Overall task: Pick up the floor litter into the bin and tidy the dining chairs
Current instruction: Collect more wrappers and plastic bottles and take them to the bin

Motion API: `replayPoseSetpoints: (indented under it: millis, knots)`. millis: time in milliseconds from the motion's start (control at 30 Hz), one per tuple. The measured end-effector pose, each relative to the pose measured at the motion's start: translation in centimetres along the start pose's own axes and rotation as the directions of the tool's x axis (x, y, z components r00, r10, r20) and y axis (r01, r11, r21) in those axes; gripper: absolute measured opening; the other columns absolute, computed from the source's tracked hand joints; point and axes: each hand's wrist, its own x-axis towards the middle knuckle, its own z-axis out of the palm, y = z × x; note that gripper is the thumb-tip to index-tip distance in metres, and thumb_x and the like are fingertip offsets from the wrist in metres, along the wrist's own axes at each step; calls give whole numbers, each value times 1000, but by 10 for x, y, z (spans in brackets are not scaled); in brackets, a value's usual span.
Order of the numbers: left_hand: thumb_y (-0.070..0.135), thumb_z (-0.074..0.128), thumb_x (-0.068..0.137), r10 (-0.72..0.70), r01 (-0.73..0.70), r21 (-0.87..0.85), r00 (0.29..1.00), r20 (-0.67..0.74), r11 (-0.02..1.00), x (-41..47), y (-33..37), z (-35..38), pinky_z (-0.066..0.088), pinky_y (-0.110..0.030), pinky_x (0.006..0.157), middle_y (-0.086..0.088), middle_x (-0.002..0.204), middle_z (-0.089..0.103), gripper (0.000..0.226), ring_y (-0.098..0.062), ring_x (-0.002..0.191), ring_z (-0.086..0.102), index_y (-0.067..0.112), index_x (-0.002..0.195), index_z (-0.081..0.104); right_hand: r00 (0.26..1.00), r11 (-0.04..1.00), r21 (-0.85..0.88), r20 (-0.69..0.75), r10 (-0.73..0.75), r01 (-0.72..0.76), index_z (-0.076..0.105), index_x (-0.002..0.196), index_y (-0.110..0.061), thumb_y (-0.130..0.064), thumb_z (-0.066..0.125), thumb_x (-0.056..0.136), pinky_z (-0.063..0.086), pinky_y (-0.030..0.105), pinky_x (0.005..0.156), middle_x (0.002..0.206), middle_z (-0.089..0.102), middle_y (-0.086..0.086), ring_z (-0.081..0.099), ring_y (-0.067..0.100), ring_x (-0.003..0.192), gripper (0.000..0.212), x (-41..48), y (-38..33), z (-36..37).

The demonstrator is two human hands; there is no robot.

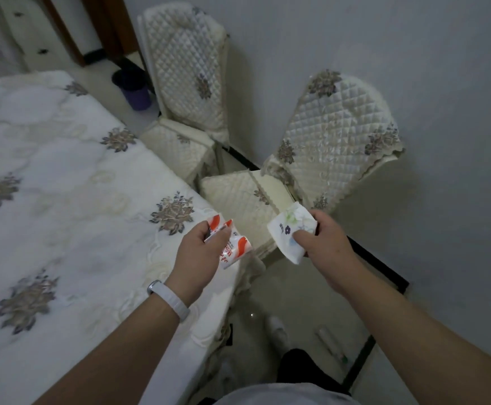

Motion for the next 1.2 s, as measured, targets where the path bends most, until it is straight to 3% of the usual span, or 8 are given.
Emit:
replayPoseSetpoints:
  millis: [200,433,667,800,933,1000,1100,1200]
  knots:
    - [19,64,96,-8,-2,-40,966,-260,999,-4,18,-13,48,-8,62,21,86,74,11,6,78,68,26,99,71,957,996,-38,283,-62,76,64,93,-27,-22,62,70,56,45,75,91,71,1,67,26,86,24,54,-27,30]
    - [17,64,96,-121,20,-175,800,-587,984,-52,16,-47,50,-12,57,8,92,75,12,-2,73,72,18,106,70,787,979,-43,603,-133,198,65,91,-27,-26,60,64,57,54,80,89,70,2,67,27,86,27,70,-63,104]
    - [14,63,96,-184,-94,-281,556,-811,955,-165,-11,-105,52,-13,61,4,94,75,10,-7,80,73,16,102,71,499,950,-70,861,-96,303,64,90,-31,-23,62,69,55,56,78,93,69,6,65,33,89,23,-23,-67,204]
    - [8,60,97,-287,-186,-405,455,-843,895,-235,-44,-146,57,-22,63,-8,103,68,17,-24,80,75,-3,109,62,368,923,-44,924,-108,382,63,91,-28,-16,63,76,52,41,67,90,68,7,63,26,78,19,-98,-68,258]
    - [23,65,95,-266,-236,-377,394,-880,896,-303,-84,-199,51,-13,72,20,109,69,27,1,93,68,17,121,63,281,895,-40,955,-97,445,62,94,-27,-5,61,85,47,35,67,92,66,7,59,19,76,24,-177,-63,307]
    - [33,74,87,-278,-262,-374,337,-900,890,-339,-98,-229,53,-22,86,21,107,70,32,-4,101,68,23,116,64,231,879,-36,969,-86,476,62,93,-27,-5,61,86,48,36,67,91,66,6,59,20,77,23,-218,-58,333]
    - [45,81,70,-327,-334,-409,274,-904,849,-389,-123,-268,51,-53,100,-9,120,70,51,-35,109,68,19,112,69,173,860,-17,981,-84,509,63,94,-24,-6,62,86,47,38,67,92,66,10,60,23,78,20,-273,-52,373]
    - [36,75,83,-341,-313,-401,229,-912,861,-431,-137,-298,56,-50,92,-15,108,73,26,-35,102,70,17,100,73,148,870,12,984,-98,494,64,93,-23,-4,61,86,46,37,67,90,66,9,58,19,74,21,-321,-47,407]
